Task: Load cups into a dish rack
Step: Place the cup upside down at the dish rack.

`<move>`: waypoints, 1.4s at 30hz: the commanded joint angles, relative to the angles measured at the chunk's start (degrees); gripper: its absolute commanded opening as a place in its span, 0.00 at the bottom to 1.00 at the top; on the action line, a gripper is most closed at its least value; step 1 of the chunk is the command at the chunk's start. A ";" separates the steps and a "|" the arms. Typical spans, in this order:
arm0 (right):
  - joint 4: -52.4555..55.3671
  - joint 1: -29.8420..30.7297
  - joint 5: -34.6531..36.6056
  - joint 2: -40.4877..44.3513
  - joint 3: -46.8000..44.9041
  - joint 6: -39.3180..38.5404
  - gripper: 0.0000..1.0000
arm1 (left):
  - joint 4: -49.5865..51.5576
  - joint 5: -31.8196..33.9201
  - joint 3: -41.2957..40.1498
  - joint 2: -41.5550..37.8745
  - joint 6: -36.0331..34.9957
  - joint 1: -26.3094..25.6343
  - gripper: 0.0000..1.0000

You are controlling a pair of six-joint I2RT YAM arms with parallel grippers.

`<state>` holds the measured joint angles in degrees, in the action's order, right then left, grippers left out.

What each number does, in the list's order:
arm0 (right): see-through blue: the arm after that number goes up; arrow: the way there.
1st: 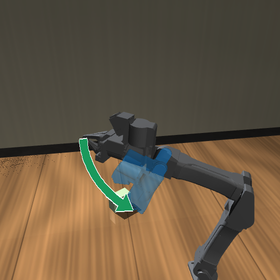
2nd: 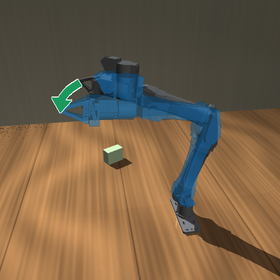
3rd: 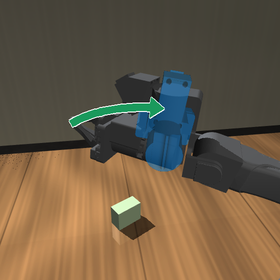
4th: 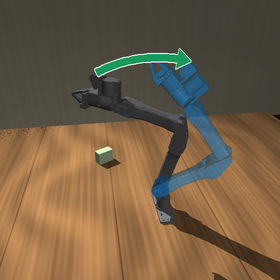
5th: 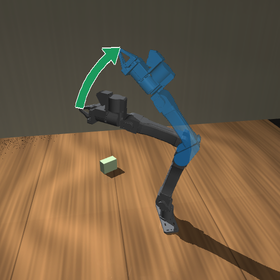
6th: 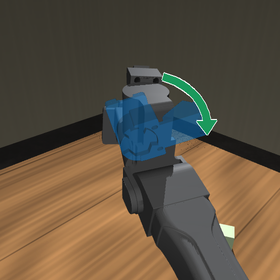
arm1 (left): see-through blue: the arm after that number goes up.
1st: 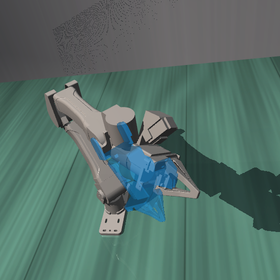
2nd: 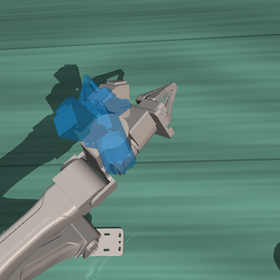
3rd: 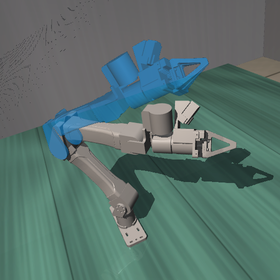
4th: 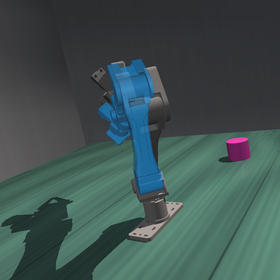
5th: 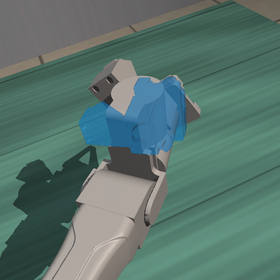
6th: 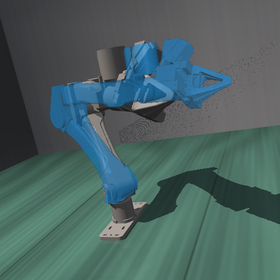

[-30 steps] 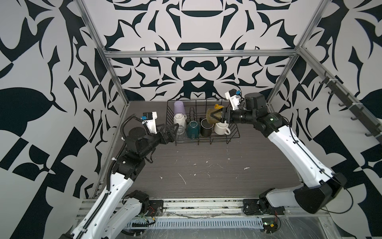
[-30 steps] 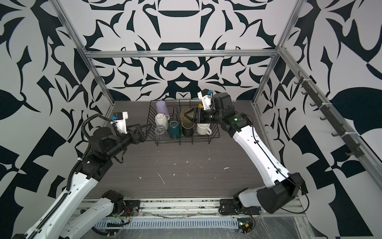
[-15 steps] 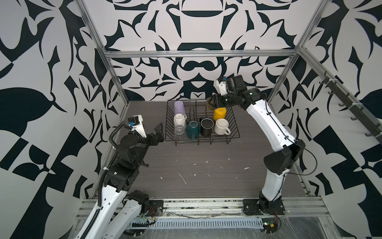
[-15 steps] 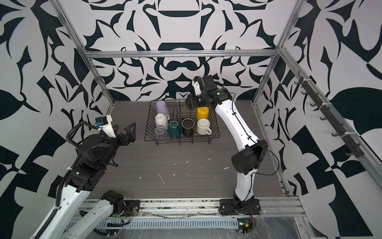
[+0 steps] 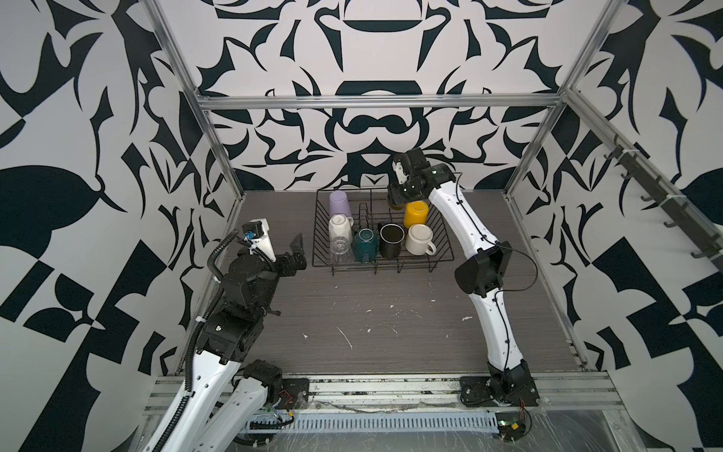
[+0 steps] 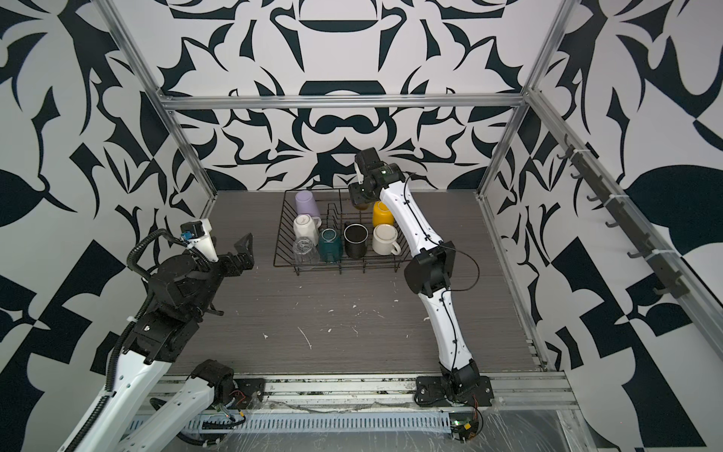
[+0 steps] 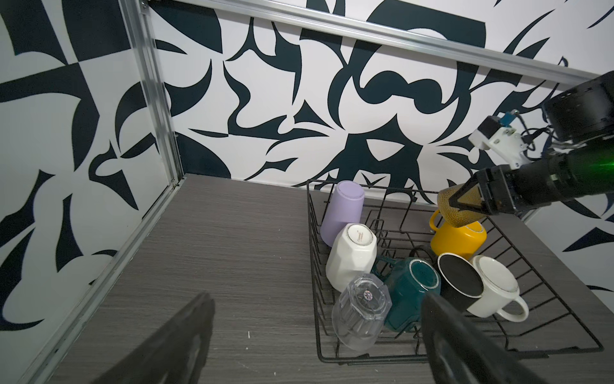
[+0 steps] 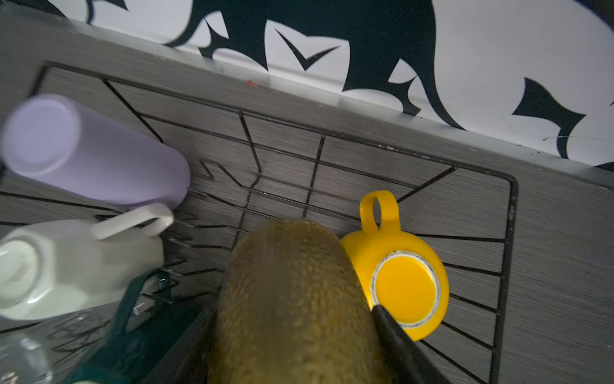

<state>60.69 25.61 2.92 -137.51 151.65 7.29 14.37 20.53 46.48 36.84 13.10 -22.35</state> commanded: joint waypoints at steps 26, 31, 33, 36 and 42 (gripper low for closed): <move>-3.78 1.90 2.04 -9.38 1.99 -4.72 0.56 | 0.74 1.07 -1.21 1.40 0.11 0.24 0.99; -3.33 1.90 1.09 -9.01 1.98 -5.17 0.78 | 0.75 0.96 -1.22 1.74 0.10 0.21 0.99; -3.28 1.95 0.88 -8.75 1.85 -5.12 0.88 | 0.64 0.91 -1.15 1.85 0.15 0.25 0.99; -3.27 1.99 0.71 -8.39 1.87 -5.09 0.98 | 0.66 0.82 -1.13 2.01 0.05 0.25 0.99; -4.40 1.98 -0.58 -6.23 2.64 -4.82 0.99 | 0.32 1.27 -1.04 2.11 -0.14 0.26 0.99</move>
<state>57.41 27.22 3.42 -149.27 151.68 2.42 14.85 20.84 46.24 39.13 13.04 -22.28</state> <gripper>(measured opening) 0.986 0.992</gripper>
